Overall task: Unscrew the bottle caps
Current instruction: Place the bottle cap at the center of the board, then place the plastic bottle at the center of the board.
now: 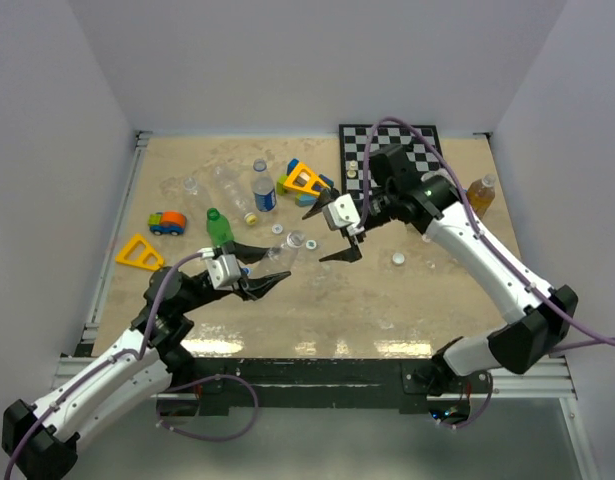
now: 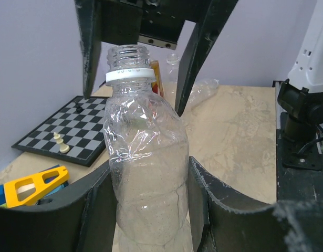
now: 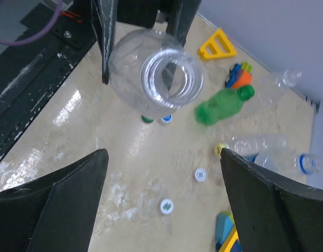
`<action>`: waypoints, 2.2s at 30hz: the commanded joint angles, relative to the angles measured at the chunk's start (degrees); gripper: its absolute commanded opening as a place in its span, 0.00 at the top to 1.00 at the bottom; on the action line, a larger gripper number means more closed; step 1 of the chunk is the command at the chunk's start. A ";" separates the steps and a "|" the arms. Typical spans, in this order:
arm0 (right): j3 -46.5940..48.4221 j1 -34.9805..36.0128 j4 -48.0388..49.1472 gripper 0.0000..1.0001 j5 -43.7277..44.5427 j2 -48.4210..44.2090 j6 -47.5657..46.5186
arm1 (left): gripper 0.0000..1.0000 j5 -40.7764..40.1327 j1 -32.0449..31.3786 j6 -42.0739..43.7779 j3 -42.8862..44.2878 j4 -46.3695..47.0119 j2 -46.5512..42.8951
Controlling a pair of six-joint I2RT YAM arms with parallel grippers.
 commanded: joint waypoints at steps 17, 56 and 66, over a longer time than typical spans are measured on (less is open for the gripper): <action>14.31 6.82 -21.23 0.23 -15.89 8.92 -11.32 | 1.00 6.67 0.21 -7.65 -0.97 14.51 4.95; 3.07 6.30 11.35 1.00 -1.41 7.86 26.98 | 0.05 -16.25 0.21 1.72 9.73 -14.38 -5.94; 8.77 5.59 26.58 1.00 24.96 18.05 42.48 | 0.05 -29.01 0.21 10.97 16.88 -35.41 -9.36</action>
